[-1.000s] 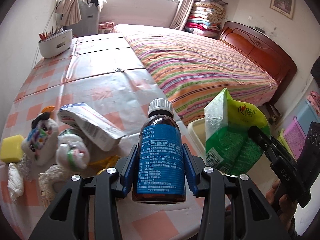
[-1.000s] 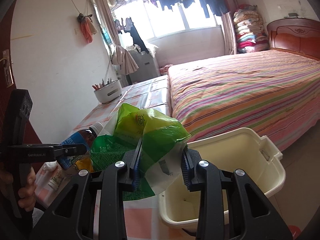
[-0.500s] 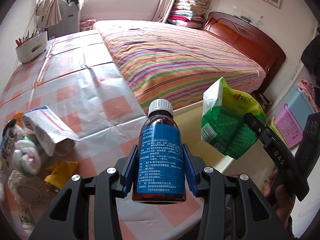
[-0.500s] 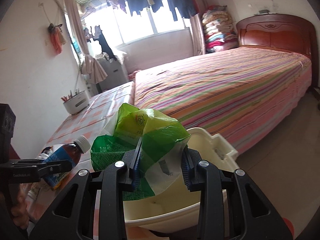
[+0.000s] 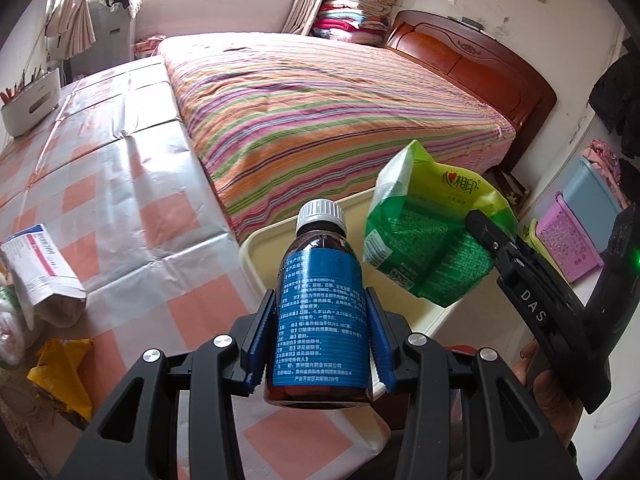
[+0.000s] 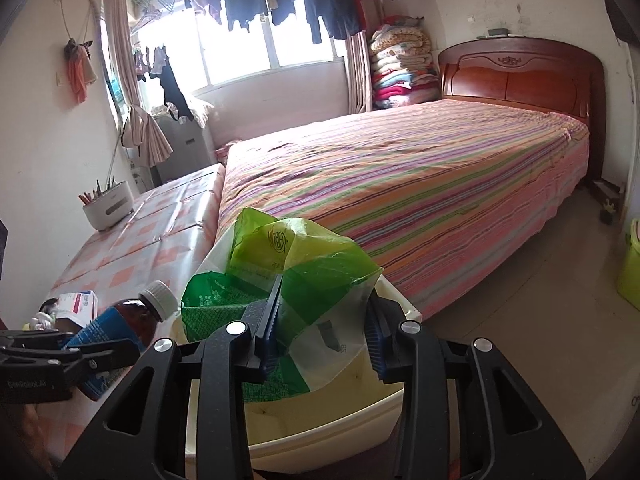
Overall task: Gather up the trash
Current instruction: 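Carry bottle and bag to the cream bin and release both inside, then return both tools to the trash pile on the table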
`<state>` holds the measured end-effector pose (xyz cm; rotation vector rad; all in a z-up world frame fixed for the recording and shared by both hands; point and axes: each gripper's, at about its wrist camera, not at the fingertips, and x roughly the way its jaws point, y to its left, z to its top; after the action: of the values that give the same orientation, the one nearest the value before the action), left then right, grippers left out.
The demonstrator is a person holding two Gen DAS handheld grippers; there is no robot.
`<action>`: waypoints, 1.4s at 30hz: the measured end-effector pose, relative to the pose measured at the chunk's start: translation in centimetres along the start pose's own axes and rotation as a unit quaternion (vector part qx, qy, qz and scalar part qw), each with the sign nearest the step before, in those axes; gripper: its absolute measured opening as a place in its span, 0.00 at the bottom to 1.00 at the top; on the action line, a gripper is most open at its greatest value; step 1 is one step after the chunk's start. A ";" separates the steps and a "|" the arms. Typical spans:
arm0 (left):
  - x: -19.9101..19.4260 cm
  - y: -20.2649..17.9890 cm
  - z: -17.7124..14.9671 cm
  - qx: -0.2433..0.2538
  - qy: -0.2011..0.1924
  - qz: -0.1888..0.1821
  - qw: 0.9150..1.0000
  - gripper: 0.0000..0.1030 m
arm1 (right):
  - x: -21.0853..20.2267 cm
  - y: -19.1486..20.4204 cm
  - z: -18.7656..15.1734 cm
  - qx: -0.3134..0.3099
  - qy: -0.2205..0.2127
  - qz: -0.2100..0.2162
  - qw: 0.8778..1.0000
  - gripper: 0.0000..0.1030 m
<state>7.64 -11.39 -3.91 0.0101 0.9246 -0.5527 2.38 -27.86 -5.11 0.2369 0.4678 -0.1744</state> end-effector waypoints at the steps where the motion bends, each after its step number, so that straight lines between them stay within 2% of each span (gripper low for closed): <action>1: 0.2 -0.2 0.0 0.001 0.001 -0.001 1.000 0.40 | 0.2 0.0 0.1 0.000 0.002 -0.006 1.000 0.39; 3: 0.6 -0.6 0.2 0.003 0.002 -0.004 1.000 0.40 | 0.5 -0.3 0.0 0.006 0.007 -0.008 1.000 0.42; 4: 0.8 -0.8 0.2 0.004 0.003 -0.005 1.000 0.40 | 0.7 -0.4 0.0 0.010 0.010 -0.007 1.000 0.47; 8: 1.6 -1.3 0.3 0.006 0.008 -0.004 1.000 0.40 | 0.5 -0.7 0.0 0.020 0.007 -0.007 1.000 0.57; 10: 2.1 -1.3 0.4 0.004 0.012 -0.005 1.000 0.40 | -0.1 -1.1 0.2 0.028 -0.007 -0.016 0.999 0.66; 15: 2.7 -1.6 0.3 0.009 0.019 -0.006 1.000 0.40 | -1.7 -2.3 0.4 0.054 -0.040 -0.017 0.998 0.68; 25: 4.0 -3.4 0.1 0.041 0.021 0.008 0.999 0.41 | -2.8 -2.4 0.7 0.060 -0.068 -0.010 0.996 0.68; 26: 4.1 -3.5 0.1 0.043 0.020 0.009 0.999 0.42 | -3.0 -2.4 0.6 0.061 -0.069 -0.010 0.996 0.68; 28: 4.1 -3.8 0.2 0.050 0.018 0.013 0.998 0.53 | -3.1 -2.4 0.6 0.062 -0.070 -0.008 0.996 0.68; 29: 4.1 -4.0 0.2 0.053 0.013 0.018 0.998 0.63 | -3.1 -2.4 0.6 0.063 -0.070 -0.007 0.996 0.68; 30: 3.9 -4.1 0.2 0.056 0.005 0.020 0.998 0.67 | -3.2 -2.3 0.6 0.063 -0.071 -0.006 0.995 0.68; 35: 3.1 -4.7 0.2 0.076 -0.012 0.029 0.997 0.72 | -3.8 -2.2 0.9 0.063 -0.085 0.004 0.994 0.68; 39: 2.0 -3.7 0.2 0.062 -0.025 0.032 0.997 0.72 | -4.8 -1.6 1.2 0.065 -0.106 0.017 0.992 0.70; 42: 0.6 -1.9 0.2 0.036 -0.044 0.044 0.997 0.72 | -4.6 -0.4 1.4 0.059 -0.102 0.035 0.992 0.72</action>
<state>7.22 -13.33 -3.79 0.0914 0.8147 -0.5012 -1.20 -28.13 -1.87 0.3476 0.2465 -0.1570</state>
